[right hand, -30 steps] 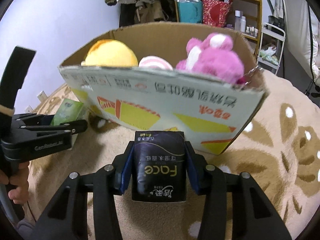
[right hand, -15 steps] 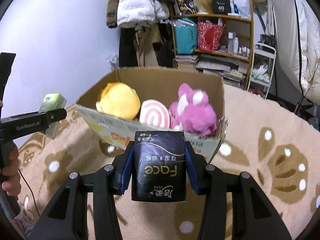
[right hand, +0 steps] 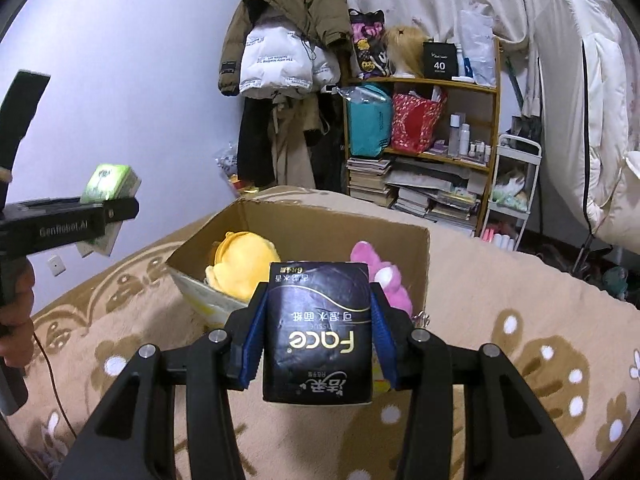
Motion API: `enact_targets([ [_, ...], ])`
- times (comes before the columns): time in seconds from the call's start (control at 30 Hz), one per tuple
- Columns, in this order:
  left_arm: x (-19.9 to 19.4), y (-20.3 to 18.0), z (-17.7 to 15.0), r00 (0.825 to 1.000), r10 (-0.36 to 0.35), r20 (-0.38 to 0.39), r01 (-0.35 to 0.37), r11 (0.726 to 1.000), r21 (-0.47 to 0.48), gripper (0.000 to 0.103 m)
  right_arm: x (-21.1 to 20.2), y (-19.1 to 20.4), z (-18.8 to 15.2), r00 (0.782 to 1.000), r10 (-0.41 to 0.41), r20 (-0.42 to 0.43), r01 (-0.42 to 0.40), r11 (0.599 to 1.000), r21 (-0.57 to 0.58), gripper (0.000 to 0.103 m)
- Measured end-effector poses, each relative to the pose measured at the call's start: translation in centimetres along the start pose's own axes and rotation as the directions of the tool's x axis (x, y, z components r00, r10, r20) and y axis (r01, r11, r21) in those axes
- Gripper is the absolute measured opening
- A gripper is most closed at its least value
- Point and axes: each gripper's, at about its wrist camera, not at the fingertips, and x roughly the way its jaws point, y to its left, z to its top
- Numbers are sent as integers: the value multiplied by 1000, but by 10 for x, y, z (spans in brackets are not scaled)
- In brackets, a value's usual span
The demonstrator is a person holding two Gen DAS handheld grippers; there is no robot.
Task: Organize soft objects
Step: 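Carry both tissue packs into the box and open both tools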
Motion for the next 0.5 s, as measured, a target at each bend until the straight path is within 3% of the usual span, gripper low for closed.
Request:
enact_targets([
  [0.5,32,-58,33,1000,-16,26,12,989,145,51,37,7,33,1000,17,20,-15,995,-100,50],
])
